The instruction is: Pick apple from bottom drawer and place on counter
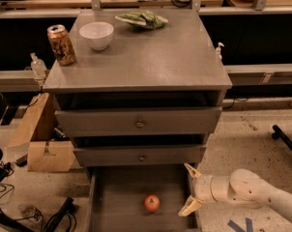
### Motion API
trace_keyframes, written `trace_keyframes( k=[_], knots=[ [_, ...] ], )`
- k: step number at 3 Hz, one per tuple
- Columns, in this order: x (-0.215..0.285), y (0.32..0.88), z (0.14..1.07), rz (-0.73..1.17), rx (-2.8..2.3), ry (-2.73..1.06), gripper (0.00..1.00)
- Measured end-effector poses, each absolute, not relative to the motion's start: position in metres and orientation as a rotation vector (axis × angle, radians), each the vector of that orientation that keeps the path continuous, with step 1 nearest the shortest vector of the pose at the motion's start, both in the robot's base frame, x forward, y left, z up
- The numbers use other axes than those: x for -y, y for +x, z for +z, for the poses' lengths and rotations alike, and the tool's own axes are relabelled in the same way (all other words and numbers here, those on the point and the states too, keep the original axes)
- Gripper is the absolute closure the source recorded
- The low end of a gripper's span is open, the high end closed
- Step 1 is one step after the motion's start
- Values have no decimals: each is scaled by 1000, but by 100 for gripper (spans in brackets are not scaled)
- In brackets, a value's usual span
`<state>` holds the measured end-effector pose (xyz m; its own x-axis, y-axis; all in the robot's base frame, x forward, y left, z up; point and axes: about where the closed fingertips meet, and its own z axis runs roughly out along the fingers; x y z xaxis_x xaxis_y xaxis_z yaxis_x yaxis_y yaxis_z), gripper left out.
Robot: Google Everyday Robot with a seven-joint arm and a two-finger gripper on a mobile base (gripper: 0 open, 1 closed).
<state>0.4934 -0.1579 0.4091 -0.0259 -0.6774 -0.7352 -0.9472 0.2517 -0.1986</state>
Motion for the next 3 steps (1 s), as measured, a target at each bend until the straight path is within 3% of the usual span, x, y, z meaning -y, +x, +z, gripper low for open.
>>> trace_keyframes(
  k=[3],
  knots=[
    [113,538,273,548,-1726,-1502,0]
  ],
)
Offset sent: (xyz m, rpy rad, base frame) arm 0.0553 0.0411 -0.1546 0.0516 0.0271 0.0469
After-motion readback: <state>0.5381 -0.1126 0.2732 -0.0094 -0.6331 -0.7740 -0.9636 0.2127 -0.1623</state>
